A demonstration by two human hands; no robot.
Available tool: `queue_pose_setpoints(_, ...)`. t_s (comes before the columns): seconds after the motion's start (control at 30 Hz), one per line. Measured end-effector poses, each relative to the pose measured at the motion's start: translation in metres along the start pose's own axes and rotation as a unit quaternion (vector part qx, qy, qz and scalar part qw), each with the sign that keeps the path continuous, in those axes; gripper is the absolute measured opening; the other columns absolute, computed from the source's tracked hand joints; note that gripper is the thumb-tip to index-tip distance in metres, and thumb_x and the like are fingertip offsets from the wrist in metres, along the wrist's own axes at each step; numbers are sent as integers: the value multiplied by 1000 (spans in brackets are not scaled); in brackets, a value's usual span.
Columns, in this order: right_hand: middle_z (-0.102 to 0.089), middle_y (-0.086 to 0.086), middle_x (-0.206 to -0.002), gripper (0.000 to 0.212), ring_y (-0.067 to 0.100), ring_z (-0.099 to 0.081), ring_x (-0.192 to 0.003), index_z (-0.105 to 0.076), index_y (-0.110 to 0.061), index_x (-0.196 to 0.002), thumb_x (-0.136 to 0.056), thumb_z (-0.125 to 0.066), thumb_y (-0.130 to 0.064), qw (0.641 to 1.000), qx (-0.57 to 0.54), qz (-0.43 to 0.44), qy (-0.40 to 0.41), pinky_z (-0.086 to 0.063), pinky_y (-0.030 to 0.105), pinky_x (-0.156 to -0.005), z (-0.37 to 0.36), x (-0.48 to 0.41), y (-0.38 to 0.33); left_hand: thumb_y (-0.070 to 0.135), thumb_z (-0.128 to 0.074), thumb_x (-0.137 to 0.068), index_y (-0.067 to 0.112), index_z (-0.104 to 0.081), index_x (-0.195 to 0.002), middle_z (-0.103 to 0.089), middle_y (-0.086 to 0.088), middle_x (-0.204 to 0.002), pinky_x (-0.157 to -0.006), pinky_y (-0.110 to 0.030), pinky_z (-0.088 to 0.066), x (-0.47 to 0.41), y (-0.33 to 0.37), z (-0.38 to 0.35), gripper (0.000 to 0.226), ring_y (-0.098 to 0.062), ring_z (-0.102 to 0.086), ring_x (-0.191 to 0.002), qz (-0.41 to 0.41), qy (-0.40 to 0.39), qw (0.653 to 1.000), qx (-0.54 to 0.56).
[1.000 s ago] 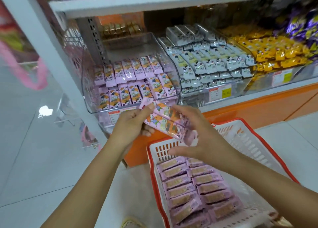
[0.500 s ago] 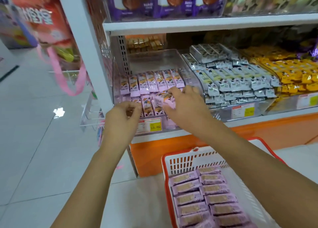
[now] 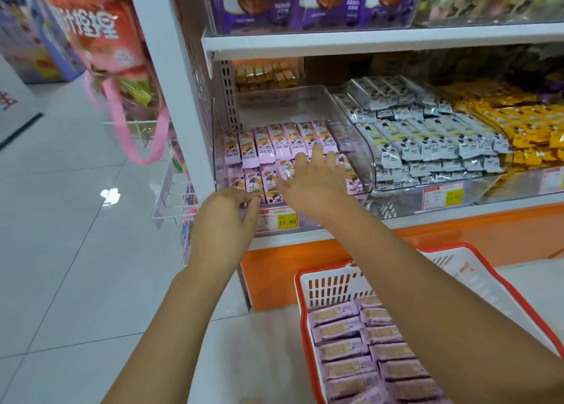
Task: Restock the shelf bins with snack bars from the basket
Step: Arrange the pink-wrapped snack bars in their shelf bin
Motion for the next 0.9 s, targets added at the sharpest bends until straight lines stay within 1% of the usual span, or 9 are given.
queue_pose_setpoints(0.17,-5,-2,-162,46,31,2,-147,-33,-33,-147,-101,-33,-38,991,-26,126,-37,0,56,-115,-6,-10,-2,22,-55,-94,8,-74,-96,-70,-8,-102,-74,-22,-40,0,-2,-1,23,-20,-62,-87,-10,1,1000,-19)
queue_pose_setpoints(0.3,-22,-4,-158,49,31,-10,-145,-36,-33,-146,-102,-22,-50,992,-18,103,-69,7,63,-112,-12,-7,7,20,-56,-94,7,-73,-96,-70,-9,-99,-75,-26,-46,5,2,3,22,-22,-63,-85,-40,13,999,-6)
queue_pose_setpoints(0.4,-40,2,-147,43,29,-30,-135,-50,-24,-135,-101,-31,-42,990,-62,126,32,-7,51,-112,-13,10,14,19,-57,-94,8,-71,-89,-68,-6,-86,-70,-30,-49,14,13,3,18,-20,-60,-77,-88,6,996,32)
queue_pose_setpoints(0.5,-57,6,-101,20,23,-48,-98,-61,-12,-95,-91,-45,-23,950,-94,182,237,-24,32,-83,-16,49,38,23,-56,-93,9,-68,-82,-66,-2,-80,-67,-25,-45,26,18,-14,22,-16,-58,-73,-105,-77,990,48)
queue_pose_setpoints(0.57,-54,4,-85,11,19,-45,-84,-57,-11,-81,-85,-49,-19,933,-100,233,256,-23,27,-76,-36,79,64,27,-53,-93,11,-66,-81,-67,-3,-80,-68,-31,-47,35,16,-36,24,-20,-60,-74,-113,-180,977,-1)
queue_pose_setpoints(0.63,-56,3,-81,13,19,-48,-79,-59,-12,-80,-84,-49,-20,940,-108,275,172,-33,29,-75,-71,106,92,28,-51,-94,13,-64,-82,-67,-5,-85,-66,-30,-43,48,12,-62,24,-22,-60,-80,-121,-288,946,-87)
queue_pose_setpoints(0.73,-60,5,-89,16,22,-56,-83,-64,-13,-91,-85,-56,-26,946,-96,311,-19,-50,36,-74,-129,140,127,28,-47,-96,8,-67,-92,-68,-10,-96,-70,-31,-44,72,13,-98,28,-26,-61,-90,-149,-406,888,-153)
queue_pose_setpoints(0.83,-49,8,-128,53,24,-45,-118,-50,-14,-130,-86,-67,-38,922,-17,271,-277,-38,40,-101,-193,177,158,26,-46,-97,5,-62,-114,-63,-14,-114,-78,-30,-45,99,16,-123,32,-28,-60,-103,-147,-490,839,-186)
queue_pose_setpoints(0.9,-33,8,-147,76,25,-32,-134,-33,-16,-146,-84,-70,-39,890,11,263,-372,-27,36,-112,-226,200,167,24,-46,-97,1,-60,-113,-62,-15,-113,-76,-29,-45,112,15,-133,31,-27,-60,-100,-132,-538,808,-198)
Point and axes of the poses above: each hand's wrist, its own x-axis away from the middle knuckle, its own z-axis out of the back of the hand, y = z × x, the point moved 3 cm from there along -x, towards the middle knuckle
